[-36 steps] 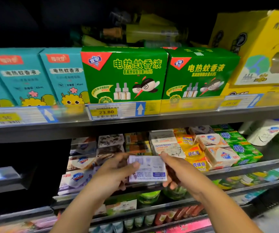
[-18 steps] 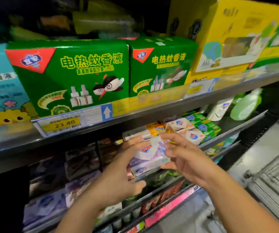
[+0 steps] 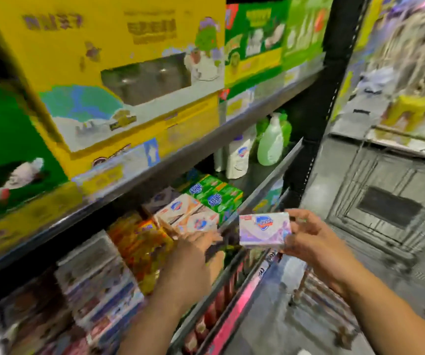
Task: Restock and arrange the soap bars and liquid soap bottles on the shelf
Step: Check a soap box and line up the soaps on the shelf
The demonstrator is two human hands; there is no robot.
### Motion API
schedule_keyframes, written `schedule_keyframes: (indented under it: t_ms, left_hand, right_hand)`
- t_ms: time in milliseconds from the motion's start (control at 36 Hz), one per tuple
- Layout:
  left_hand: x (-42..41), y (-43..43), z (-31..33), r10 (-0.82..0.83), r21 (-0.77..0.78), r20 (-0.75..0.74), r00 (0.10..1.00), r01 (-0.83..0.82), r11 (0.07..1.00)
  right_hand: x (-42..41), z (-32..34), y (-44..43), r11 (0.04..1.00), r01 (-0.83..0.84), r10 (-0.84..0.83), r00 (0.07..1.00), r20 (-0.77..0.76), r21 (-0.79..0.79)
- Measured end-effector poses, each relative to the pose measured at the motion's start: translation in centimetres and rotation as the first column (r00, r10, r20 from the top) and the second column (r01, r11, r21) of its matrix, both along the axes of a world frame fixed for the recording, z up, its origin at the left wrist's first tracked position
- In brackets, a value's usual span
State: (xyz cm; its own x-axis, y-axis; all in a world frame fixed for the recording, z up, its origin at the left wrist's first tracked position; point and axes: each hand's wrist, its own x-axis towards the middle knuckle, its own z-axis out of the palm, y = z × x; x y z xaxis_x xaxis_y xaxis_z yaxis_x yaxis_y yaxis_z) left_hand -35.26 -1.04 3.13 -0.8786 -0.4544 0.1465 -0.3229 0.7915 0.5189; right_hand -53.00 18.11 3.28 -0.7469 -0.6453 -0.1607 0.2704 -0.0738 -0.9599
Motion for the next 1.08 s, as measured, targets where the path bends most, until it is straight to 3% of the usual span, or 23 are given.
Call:
schedule_keyframes:
  t_ms: [111, 167, 250, 361, 417, 528, 611, 694, 861, 917, 1028, 1083]
  left_hand:
    - [-7.5, 2.4, -1.1, -0.052, 0.047, 0.085, 0.995, 0.048, 0.998]
    - [-11.8, 4.4, -1.8, -0.080, 0.253, 0.099, 0.992, 0.053, 0.966]
    - [-18.5, 7.4, -4.1, -0.119, 0.578, 0.110, 0.987, 0.034, 0.815]
    - [-26.3, 10.9, -7.9, -0.103, 0.772, 0.135, 0.985, -0.039, 0.635]
    - [-29.5, 12.8, -9.3, -0.107, 0.822, 0.161, 0.981, -0.073, 0.565]
    - [-35.3, 15.7, -12.2, -0.151, 0.830, 0.226, 0.963, -0.109, 0.547]
    - [-39.0, 17.7, -14.4, -0.190, 0.810, 0.298, 0.935, -0.142, 0.569]
    - [-42.3, 18.8, -16.9, -0.250, 0.789, 0.374, 0.893, -0.165, 0.591]
    - [-49.0, 20.4, -24.1, -0.322, 0.723, 0.498, 0.805, -0.181, 0.666]
    - [-50.9, 21.4, -26.7, -0.339, 0.689, 0.522, 0.783, -0.153, 0.708]
    - [-53.5, 23.4, -32.5, -0.363, 0.661, 0.583, 0.727, -0.165, 0.732]
    - [-54.1, 24.4, -35.2, -0.370, 0.648, 0.616, 0.696, -0.179, 0.740]
  right_hand:
    - [-5.3, -2.2, 3.8, 0.997, 0.079, -0.079, 0.996, 0.035, 0.003]
    - [-7.9, -3.0, 5.8, 0.994, 0.103, -0.101, 0.992, 0.080, -0.022]
    - [-12.1, -4.7, 8.7, 0.998, 0.066, -0.064, 0.994, 0.091, -0.022]
    - [-17.7, -8.0, 12.2, 0.999, 0.014, -0.018, 0.998, 0.068, 0.053]
    - [-20.3, -9.8, 13.9, 0.996, 0.033, -0.041, 0.995, 0.095, 0.086]
    - [-25.1, -14.2, 18.1, 0.952, 0.141, -0.184, 0.973, 0.141, 0.271]
    - [-27.8, -19.2, 22.3, 0.787, 0.176, -0.233, 0.972, 0.021, 0.592]
    - [-28.9, -24.2, 25.8, 0.564, 0.073, -0.128, 0.992, 0.000, 0.823]
    - [-27.7, -29.5, 27.5, 0.173, -0.015, 0.140, 0.990, -0.010, 0.985]
    - [-27.4, -30.9, 27.0, 0.139, -0.013, 0.138, 0.990, -0.007, 0.990]
    - [-27.9, -32.0, 25.9, 0.186, 0.010, 0.151, 0.988, -0.038, 0.983]
    - [-28.6, -32.7, 25.9, 0.161, 0.053, 0.152, 0.985, -0.078, 0.985]
